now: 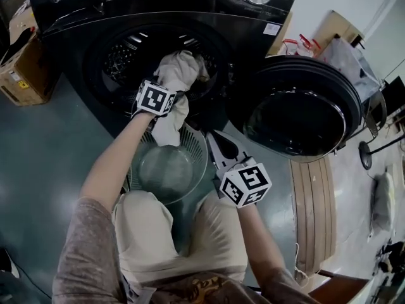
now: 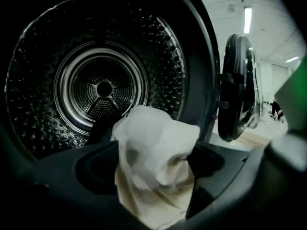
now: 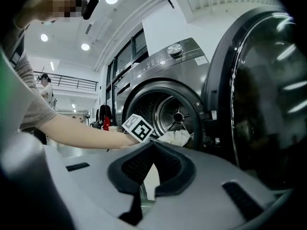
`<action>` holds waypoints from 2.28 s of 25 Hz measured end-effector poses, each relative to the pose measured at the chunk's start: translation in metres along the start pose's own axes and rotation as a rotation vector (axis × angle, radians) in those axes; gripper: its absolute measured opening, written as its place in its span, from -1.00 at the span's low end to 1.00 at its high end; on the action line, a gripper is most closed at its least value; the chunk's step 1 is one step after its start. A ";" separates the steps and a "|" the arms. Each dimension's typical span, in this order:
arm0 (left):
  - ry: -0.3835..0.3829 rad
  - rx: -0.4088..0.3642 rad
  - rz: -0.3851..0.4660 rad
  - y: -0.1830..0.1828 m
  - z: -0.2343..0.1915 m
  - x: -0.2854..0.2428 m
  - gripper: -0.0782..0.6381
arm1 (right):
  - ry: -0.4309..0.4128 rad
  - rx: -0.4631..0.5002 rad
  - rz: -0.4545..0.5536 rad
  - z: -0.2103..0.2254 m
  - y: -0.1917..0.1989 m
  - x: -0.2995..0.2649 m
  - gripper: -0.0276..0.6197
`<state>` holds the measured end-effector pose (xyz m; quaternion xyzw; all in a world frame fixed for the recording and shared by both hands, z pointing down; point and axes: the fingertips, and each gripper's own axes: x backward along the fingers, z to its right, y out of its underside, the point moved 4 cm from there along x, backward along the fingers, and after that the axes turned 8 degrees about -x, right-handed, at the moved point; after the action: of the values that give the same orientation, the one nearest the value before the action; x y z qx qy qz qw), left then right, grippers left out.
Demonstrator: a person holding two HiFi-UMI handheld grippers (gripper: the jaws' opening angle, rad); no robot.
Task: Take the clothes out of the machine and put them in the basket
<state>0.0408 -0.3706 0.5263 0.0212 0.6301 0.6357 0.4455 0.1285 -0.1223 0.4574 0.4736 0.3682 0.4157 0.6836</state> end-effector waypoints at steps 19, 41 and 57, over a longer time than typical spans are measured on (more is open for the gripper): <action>0.073 0.119 0.097 0.011 0.014 0.043 -0.62 | 0.012 0.002 -0.001 0.001 0.001 -0.003 -0.92; 0.261 -0.065 0.106 0.035 0.100 0.201 -0.43 | -0.043 -0.023 0.007 -0.004 0.006 -0.028 -0.92; 0.348 -0.077 -0.019 0.065 0.091 0.208 0.25 | 0.009 -0.033 0.015 0.016 0.008 -0.015 -0.92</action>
<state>-0.0660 -0.1632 0.4875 -0.1123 0.6729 0.6492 0.3362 0.1353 -0.1397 0.4714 0.4630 0.3609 0.4288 0.6866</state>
